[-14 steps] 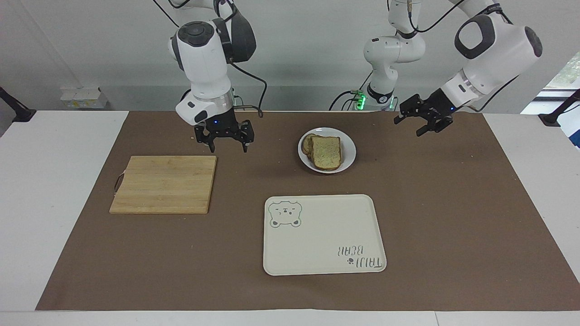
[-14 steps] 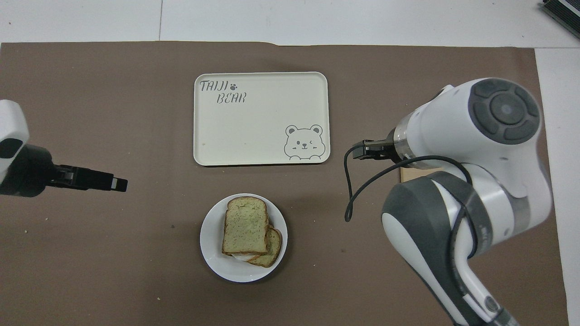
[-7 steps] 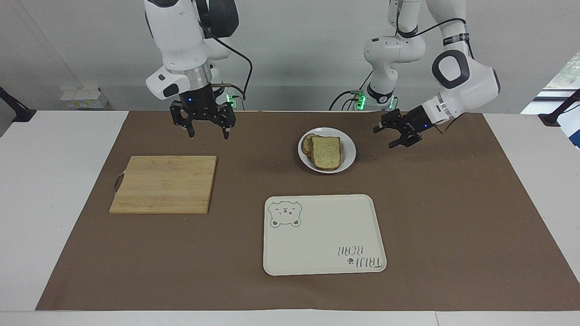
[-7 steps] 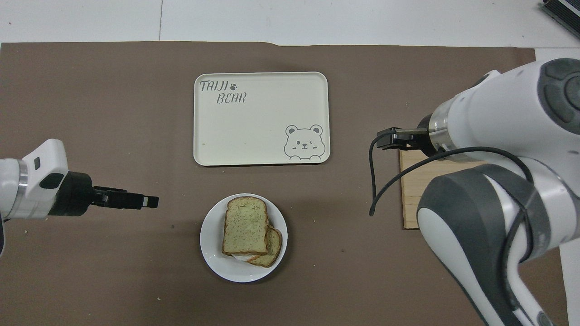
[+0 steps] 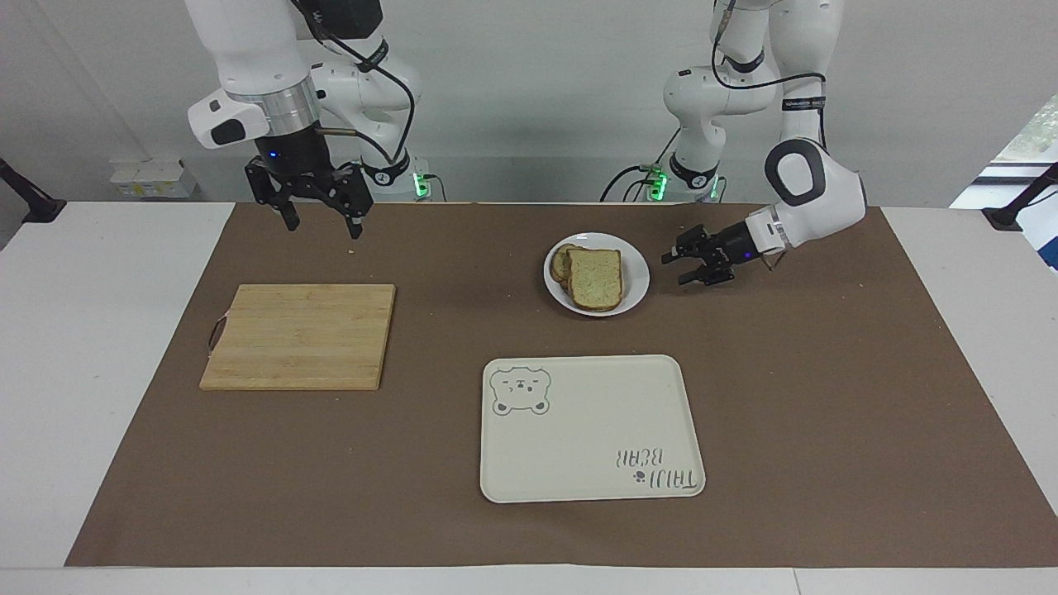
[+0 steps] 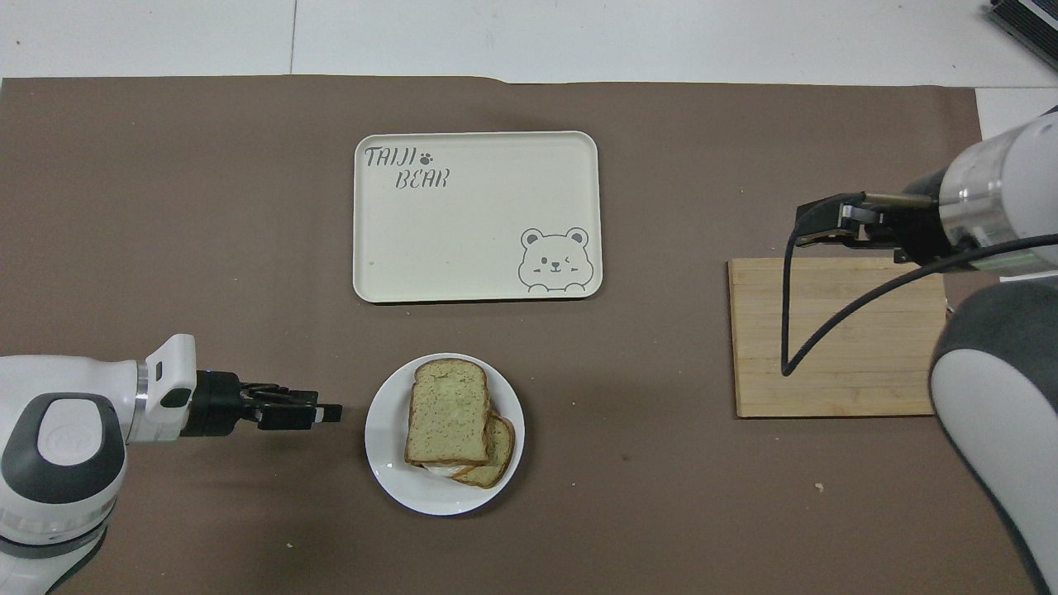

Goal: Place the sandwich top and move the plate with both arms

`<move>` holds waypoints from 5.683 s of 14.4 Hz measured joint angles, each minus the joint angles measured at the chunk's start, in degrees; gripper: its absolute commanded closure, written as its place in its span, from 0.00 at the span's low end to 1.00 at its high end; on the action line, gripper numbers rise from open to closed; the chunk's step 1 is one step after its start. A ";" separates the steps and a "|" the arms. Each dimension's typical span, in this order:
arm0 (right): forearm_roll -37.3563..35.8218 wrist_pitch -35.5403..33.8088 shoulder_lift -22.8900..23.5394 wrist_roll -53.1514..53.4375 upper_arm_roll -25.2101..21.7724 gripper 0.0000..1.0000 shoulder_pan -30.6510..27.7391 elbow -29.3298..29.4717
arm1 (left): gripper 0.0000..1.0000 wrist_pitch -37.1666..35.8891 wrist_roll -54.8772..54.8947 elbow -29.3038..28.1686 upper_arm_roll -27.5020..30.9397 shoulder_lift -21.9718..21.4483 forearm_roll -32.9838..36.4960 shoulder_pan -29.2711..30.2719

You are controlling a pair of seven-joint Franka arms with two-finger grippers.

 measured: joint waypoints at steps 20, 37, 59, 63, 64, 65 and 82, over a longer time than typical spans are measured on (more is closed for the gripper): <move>0.00 -4.18 -7.11 -12.70 -10.48 0.00 2.63 -8.03 | 1.00 1.49 5.70 -4.38 -0.23 7.29 -12.76 -5.83; 0.00 -3.97 -7.30 -18.94 -10.94 0.00 2.40 -8.56 | 1.00 -5.16 -15.08 28.06 -1.73 20.95 -14.92 -0.42; 0.00 -3.96 -7.30 -20.13 -11.21 0.00 2.32 -9.01 | 0.92 13.75 -23.56 46.59 -9.97 38.04 1.22 -2.87; 0.00 -3.92 -7.30 -20.13 -11.22 0.00 2.32 -9.01 | 0.47 15.12 -23.99 46.68 -9.29 37.90 2.73 -2.97; 0.00 -3.92 -7.30 -20.13 -11.22 0.00 2.32 -9.01 | 0.42 15.32 -24.00 46.78 -8.74 37.59 4.51 -2.94; 0.00 -3.92 -7.30 -20.13 -11.23 0.00 2.31 -9.01 | 0.38 15.30 -24.00 46.93 -8.15 36.93 6.57 -2.89; 0.00 -3.88 -6.79 -18.41 -11.38 0.00 1.45 -8.55 | 0.00 -4.68 -31.81 53.80 2.24 14.68 44.78 -2.72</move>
